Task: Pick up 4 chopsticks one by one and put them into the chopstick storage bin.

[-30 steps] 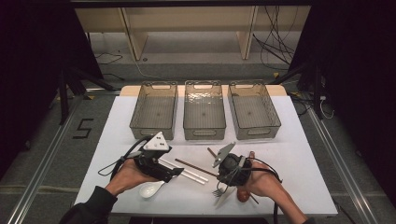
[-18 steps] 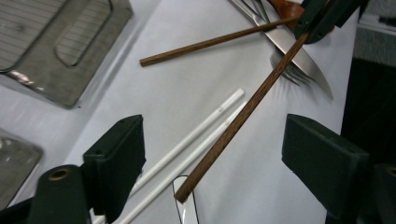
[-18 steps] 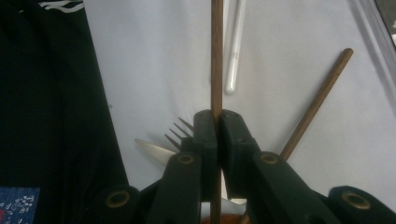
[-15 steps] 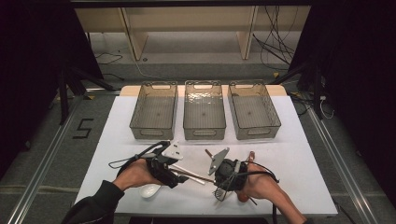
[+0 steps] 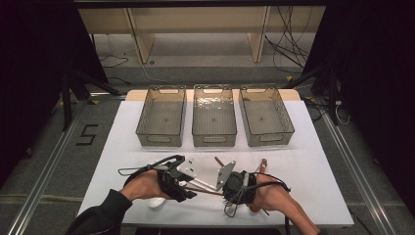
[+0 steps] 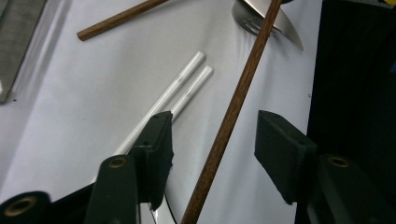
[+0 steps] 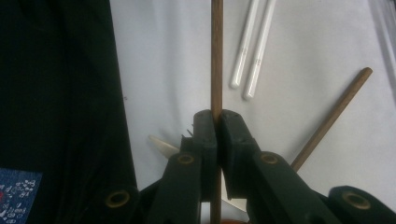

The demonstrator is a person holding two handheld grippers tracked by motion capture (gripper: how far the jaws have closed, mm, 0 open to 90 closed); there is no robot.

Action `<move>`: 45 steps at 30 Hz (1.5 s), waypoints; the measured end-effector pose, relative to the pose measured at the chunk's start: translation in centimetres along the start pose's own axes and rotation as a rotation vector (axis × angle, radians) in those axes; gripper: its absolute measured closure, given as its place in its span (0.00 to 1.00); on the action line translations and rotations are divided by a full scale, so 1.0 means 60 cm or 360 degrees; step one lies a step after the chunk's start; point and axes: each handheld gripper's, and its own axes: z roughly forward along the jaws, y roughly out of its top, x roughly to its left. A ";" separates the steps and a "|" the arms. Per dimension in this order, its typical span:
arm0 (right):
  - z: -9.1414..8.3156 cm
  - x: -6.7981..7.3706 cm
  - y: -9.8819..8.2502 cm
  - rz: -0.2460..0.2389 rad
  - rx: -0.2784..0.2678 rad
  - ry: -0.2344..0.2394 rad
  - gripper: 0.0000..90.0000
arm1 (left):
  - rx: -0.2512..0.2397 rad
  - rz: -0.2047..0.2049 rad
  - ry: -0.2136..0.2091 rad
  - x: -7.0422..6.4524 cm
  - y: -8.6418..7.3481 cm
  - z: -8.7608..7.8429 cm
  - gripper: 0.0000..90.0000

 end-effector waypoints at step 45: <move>-0.051 -0.045 -0.066 0.0612 -0.0490 -0.0240 0.35 | -0.0202 -0.0401 0.0294 0.063 -0.037 -0.066 0.93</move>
